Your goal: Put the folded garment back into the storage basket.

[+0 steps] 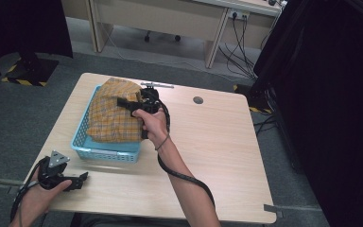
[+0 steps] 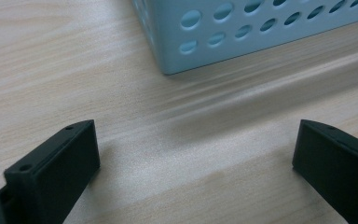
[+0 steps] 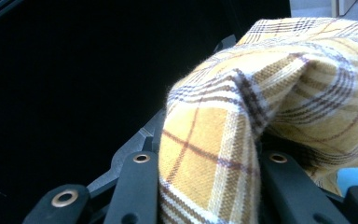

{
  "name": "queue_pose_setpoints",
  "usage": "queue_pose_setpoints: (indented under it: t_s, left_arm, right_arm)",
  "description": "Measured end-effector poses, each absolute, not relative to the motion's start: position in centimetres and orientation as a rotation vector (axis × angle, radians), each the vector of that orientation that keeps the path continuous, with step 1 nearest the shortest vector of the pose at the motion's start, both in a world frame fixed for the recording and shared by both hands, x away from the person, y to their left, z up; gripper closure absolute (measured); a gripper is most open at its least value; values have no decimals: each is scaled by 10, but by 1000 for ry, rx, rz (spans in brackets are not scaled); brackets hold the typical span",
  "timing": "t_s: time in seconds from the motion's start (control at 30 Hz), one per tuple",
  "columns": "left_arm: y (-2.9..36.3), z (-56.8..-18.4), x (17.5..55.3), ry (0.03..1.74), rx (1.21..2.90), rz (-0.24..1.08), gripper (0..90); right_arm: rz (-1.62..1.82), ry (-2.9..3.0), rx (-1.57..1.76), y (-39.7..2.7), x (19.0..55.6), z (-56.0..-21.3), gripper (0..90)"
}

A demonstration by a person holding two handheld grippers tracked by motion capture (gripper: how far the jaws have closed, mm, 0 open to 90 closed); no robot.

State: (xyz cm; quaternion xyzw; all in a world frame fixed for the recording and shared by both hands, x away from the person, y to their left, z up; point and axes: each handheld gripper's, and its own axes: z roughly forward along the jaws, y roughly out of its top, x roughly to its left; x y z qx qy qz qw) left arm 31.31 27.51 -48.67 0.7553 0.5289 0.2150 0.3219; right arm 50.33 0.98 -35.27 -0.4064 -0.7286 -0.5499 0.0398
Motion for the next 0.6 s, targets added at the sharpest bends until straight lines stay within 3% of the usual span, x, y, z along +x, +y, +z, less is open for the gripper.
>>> queue_pose_setpoints:
  t_s: [0.6]
  left_arm:
    - [275,-487,313,1385,1985,564,0]
  right_arm:
    - [-1628,-2241,-1274,21,507,-369,692]
